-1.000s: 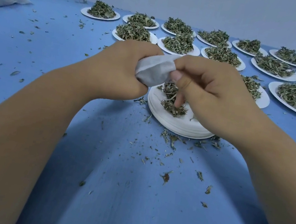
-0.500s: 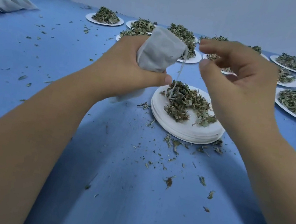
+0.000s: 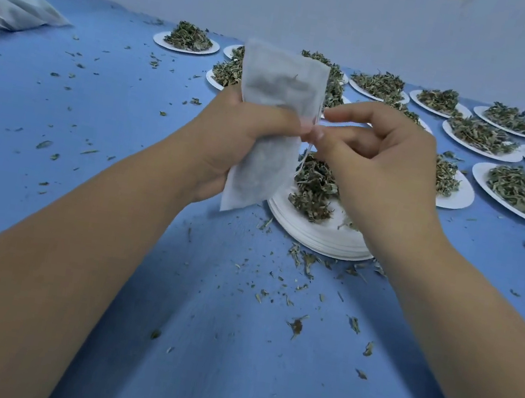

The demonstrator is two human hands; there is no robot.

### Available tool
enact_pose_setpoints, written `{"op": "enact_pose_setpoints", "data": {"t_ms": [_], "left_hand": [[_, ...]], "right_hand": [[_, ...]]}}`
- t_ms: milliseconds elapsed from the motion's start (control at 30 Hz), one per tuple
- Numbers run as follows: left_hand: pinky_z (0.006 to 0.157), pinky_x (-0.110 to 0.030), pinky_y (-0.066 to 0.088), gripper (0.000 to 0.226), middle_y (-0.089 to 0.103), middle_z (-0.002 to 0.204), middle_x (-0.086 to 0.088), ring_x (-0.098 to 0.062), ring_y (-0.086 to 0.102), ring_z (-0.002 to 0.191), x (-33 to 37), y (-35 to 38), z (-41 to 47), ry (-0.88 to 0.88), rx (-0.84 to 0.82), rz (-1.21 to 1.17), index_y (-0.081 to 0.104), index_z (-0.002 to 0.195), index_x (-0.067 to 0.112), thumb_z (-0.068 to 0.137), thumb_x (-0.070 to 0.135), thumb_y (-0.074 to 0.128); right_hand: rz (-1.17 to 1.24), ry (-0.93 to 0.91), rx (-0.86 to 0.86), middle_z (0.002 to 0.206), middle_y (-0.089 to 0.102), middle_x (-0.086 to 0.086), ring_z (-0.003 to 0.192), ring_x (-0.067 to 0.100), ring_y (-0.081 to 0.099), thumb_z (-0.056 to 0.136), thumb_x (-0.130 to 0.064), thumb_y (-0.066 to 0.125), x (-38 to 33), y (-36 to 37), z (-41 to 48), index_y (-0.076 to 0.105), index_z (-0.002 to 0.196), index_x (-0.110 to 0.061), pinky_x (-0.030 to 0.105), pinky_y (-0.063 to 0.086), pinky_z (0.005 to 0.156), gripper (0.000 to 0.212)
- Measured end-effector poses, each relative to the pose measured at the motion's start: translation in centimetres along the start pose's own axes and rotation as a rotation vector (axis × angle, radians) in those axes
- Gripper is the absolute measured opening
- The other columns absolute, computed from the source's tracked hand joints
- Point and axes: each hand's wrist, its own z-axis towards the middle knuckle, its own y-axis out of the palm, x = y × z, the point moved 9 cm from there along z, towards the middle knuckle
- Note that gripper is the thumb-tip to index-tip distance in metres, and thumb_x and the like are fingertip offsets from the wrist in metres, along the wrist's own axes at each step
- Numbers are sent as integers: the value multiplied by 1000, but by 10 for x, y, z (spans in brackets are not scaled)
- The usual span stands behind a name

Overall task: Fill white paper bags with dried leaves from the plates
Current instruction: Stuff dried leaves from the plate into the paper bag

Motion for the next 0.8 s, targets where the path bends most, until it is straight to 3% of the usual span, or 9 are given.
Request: {"op": "enact_pose_setpoints", "data": {"t_ms": [67, 133, 200, 300, 500, 567, 633, 700, 800], "left_hand": [[86, -40, 52, 25, 62, 94, -16, -26, 63, 90, -3, 7, -1, -38, -35, -118, 65, 105, 3, 81, 10, 67], [96, -46, 49, 20, 59, 99, -19, -35, 62, 96, -7, 12, -4, -82, -65, -192, 66, 105, 1, 87, 9, 64], [106, -53, 44, 25, 61, 107, -24, -45, 61, 108, -9, 14, -5, -98, -71, -218, 67, 110, -5, 89, 8, 62], [96, -51, 52, 25, 67, 102, -24, -38, 67, 99, -1, 12, -4, -38, -45, -190, 65, 109, -9, 88, 4, 62], [73, -39, 60, 3, 66, 75, -8, -31, 73, 98, 13, -12, 1, 67, 69, -183, 65, 84, 4, 84, 6, 67], [73, -35, 60, 19, 67, 76, -1, -19, 72, 84, 25, -33, 2, 179, 207, 77, 64, 94, 10, 77, 9, 73], [63, -18, 51, 27, 65, 80, 10, -4, 64, 73, 39, -44, -1, 314, 314, 600, 62, 99, 24, 76, 16, 73], [57, -21, 44, 31, 62, 85, 8, -11, 57, 74, 36, -35, -1, 363, 255, 996, 57, 108, 29, 79, 18, 65], [64, -25, 47, 43, 60, 91, 11, -14, 56, 79, 16, -24, 3, 306, 85, 1156, 52, 121, 34, 82, 21, 64]], "right_hand": [[-24, -14, -16, 68, 75, -8, 64, 13, 66, 86, -14, 79, 1, 3, 0, 69, 89, -19, 25, 53, 62, 12], [-111, -59, -18, 68, 74, -10, 62, 4, 64, 85, -14, 77, -2, 6, 0, 63, 82, -23, 14, 48, 63, 18], [-158, -85, -13, 70, 74, -8, 62, 3, 64, 84, -14, 73, -4, 8, -2, 55, 78, -27, 16, 49, 65, 23], [-121, -77, -24, 71, 75, -6, 61, 4, 66, 85, -12, 71, -2, 9, -3, 50, 78, -20, 24, 51, 62, 23], [-159, -54, -101, 77, 76, -16, 63, 4, 67, 87, -17, 77, 2, 12, -2, 48, 80, -23, 21, 53, 67, 30], [-282, -111, -93, 83, 75, -20, 70, 0, 64, 88, -25, 75, -2, 5, 1, 54, 85, -24, 13, 46, 68, 22], [-442, -131, -130, 93, 70, -26, 87, -9, 62, 91, -39, 71, -1, -5, 7, 62, 97, -32, 13, 40, 69, 13], [-608, -85, -314, 103, 58, -37, 95, -17, 55, 91, -58, 64, 13, -5, 9, 61, 117, -43, 15, 37, 75, 30], [-758, -23, -582, 105, 49, -40, 94, -18, 50, 81, -76, 59, 35, 0, 1, 50, 133, -53, 14, 35, 77, 57]]}}
